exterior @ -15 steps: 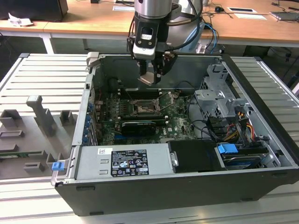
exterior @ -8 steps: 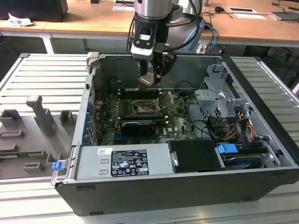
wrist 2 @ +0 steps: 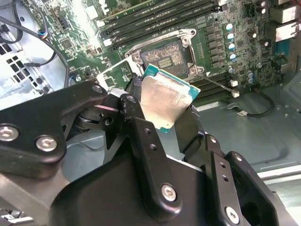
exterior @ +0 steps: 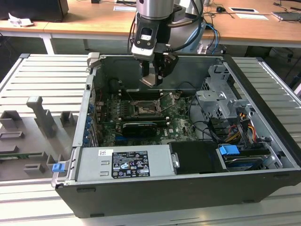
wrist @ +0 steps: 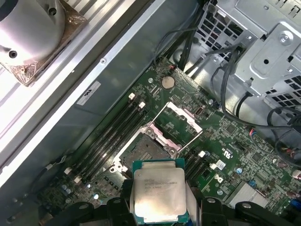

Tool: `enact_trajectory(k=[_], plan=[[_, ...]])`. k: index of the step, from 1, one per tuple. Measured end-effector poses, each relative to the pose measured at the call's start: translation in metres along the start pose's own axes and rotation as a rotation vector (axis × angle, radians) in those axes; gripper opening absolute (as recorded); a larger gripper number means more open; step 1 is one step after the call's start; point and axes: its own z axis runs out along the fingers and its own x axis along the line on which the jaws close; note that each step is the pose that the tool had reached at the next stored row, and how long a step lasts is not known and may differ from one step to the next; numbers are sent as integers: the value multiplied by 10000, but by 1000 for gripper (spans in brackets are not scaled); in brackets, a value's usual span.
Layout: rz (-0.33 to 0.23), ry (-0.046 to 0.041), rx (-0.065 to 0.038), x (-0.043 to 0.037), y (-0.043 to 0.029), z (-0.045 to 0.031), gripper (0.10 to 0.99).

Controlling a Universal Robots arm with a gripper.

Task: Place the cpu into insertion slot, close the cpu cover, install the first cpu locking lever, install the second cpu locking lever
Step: 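Place the cpu into insertion slot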

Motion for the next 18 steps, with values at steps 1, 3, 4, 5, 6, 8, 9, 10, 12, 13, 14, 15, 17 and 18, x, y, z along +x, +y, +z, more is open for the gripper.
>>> enact_trajectory(k=[1, 3, 4, 5, 6, 8, 9, 10, 12, 13, 14, 15, 17, 18], plan=[[52, -7, 3, 0, 0, 9, 529], [151, -17, 4, 0, -1, 16, 529], [207, -22, 4, 0, -1, 20, 529], [252, -25, 3, 0, -1, 24, 529], [297, -29, 2, 0, -2, 27, 529], [369, -36, 3, 0, -2, 32, 529], [404, -40, 4, 0, -3, 35, 529], [444, -45, 5, 0, -3, 38, 529], [504, -57, 10, 0, -3, 41, 529], [546, -63, 11, -1, -3, 45, 529], [575, -65, 11, -1, -3, 48, 529], [598, -67, 10, 0, -4, 51, 529], [659, -75, 13, -1, -4, 57, 529], [710, -80, 13, -1, -5, 61, 529]])
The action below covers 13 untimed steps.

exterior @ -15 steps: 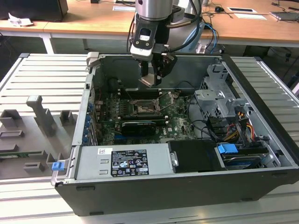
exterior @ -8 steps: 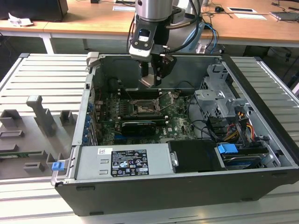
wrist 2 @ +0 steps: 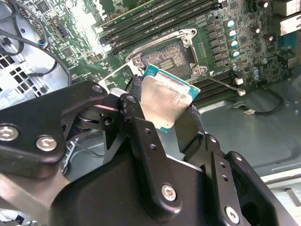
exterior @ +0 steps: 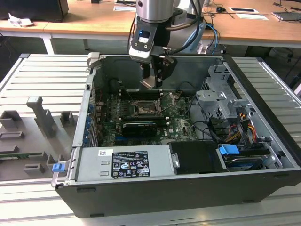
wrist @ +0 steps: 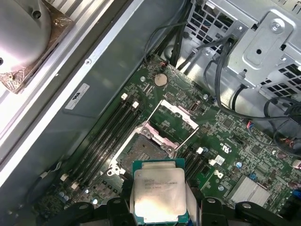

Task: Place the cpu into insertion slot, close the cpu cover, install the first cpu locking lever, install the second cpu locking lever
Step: 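Place the cpu into insertion slot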

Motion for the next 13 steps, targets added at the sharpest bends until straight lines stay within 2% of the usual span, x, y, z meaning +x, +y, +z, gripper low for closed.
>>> enact_trajectory(k=[8, 13], plan=[[590, -60, 6, 0, -3, 36, 529], [1124, -147, 30, -1, -6, 77, 529]])
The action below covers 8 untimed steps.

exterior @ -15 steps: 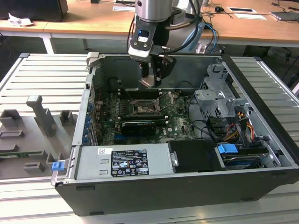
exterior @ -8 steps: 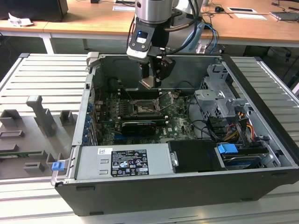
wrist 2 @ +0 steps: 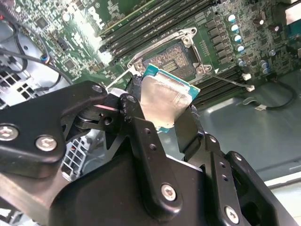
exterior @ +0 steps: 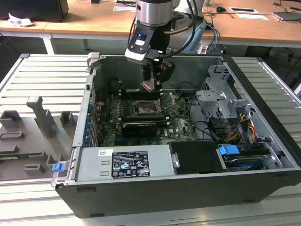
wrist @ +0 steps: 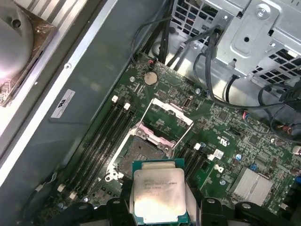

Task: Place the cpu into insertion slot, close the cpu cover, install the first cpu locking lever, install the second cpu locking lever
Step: 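Place the cpu into insertion slot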

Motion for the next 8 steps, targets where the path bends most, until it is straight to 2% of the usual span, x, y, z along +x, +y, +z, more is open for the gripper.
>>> enact_trajectory(k=[5, 8], plan=[[779, -74, 8, 0, -3, 38, 529], [1436, -122, 6, 0, -4, 56, 529]])
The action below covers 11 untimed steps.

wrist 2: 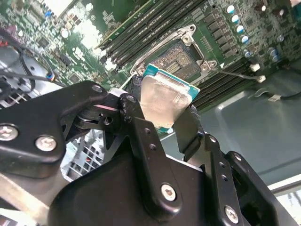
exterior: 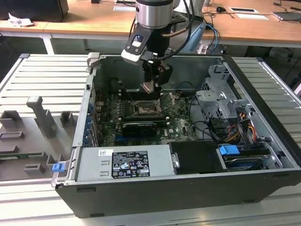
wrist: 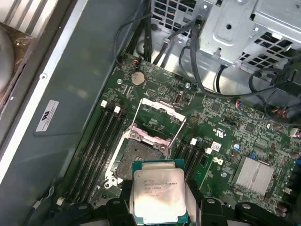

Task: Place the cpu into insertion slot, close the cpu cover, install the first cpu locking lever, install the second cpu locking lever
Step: 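Place the cpu into insertion slot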

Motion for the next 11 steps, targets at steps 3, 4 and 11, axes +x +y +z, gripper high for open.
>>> enact_trajectory(k=[3, 4, 11], plan=[[645, -46, 0, 0, -2, 29, 529], [798, -56, 0, 0, -2, 37, 529], [1775, -126, -1, 1, -6, 73, 529]])
